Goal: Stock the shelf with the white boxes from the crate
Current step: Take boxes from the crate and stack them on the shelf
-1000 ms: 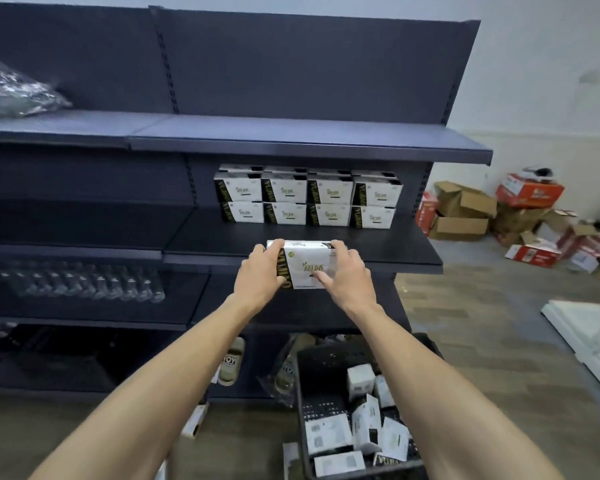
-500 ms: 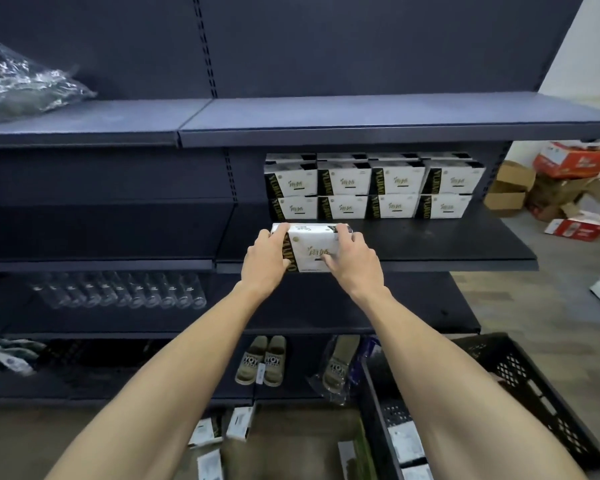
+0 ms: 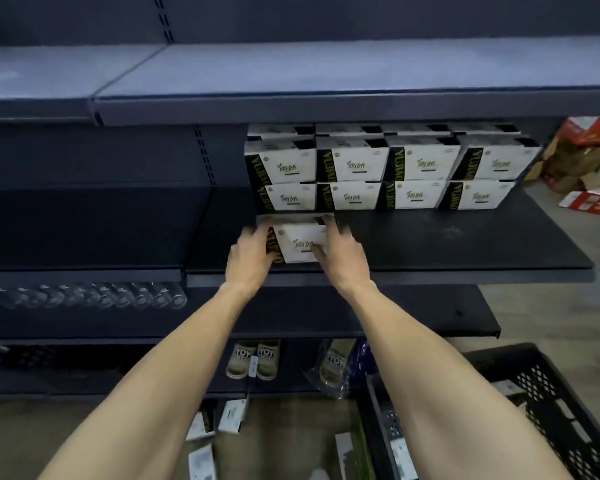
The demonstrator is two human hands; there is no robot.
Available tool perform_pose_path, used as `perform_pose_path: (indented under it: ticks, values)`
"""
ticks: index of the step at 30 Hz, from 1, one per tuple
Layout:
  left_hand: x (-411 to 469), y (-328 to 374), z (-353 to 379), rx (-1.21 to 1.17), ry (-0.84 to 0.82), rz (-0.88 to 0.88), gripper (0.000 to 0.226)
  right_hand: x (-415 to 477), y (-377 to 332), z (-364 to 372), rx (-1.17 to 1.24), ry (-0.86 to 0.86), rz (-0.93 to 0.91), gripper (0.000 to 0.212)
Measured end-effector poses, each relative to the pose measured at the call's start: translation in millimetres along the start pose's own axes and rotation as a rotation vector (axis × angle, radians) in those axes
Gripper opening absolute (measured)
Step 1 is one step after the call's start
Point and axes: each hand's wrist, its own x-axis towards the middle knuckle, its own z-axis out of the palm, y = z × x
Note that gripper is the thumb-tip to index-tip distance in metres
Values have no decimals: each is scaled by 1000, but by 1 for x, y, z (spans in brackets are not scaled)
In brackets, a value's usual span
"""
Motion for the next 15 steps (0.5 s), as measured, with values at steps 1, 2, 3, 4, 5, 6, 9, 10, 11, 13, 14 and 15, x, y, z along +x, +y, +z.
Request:
perform_pose_path:
  ticks: [1, 2, 3, 4, 5, 6, 9, 10, 11, 13, 14, 15]
  values:
    - [6, -3, 4, 2, -4, -7, 61, 6, 2, 7, 6, -10, -5, 62]
    - [12, -6, 8, 9, -4, -12, 62, 12, 3, 13, 12, -19, -13, 62]
    - [18, -8, 10, 26, -4, -16, 62, 18, 4, 18, 20, -25, -20, 62]
    - [23, -10, 13, 47, -7, -23, 63, 25, 5, 22, 31, -26, -25, 62]
    - [29, -12, 15, 65, -8, -29, 63, 32, 6, 26, 46, -24, -28, 62]
    - [36, -13, 17, 72, -6, -33, 63, 39, 6, 29, 60, -22, -30, 61]
    - [54, -20, 24, 34, -4, -49, 62, 59, 7, 37, 90, -22, -10, 58]
    - [60, -23, 26, 20, -7, -57, 62, 65, 6, 39, 95, -24, 0, 56]
    - [66, -25, 27, 14, -7, -63, 62, 70, 5, 42, 94, -24, 4, 55]
    - [77, -29, 30, -1, 1, -64, 63, 81, 2, 47, 80, -17, 13, 55]
    - [82, -31, 32, -13, 4, -61, 62, 86, 1, 49, 76, -16, 23, 55]
    - [87, -33, 33, -24, 9, -53, 63, 91, 1, 51, 75, -15, 28, 55]
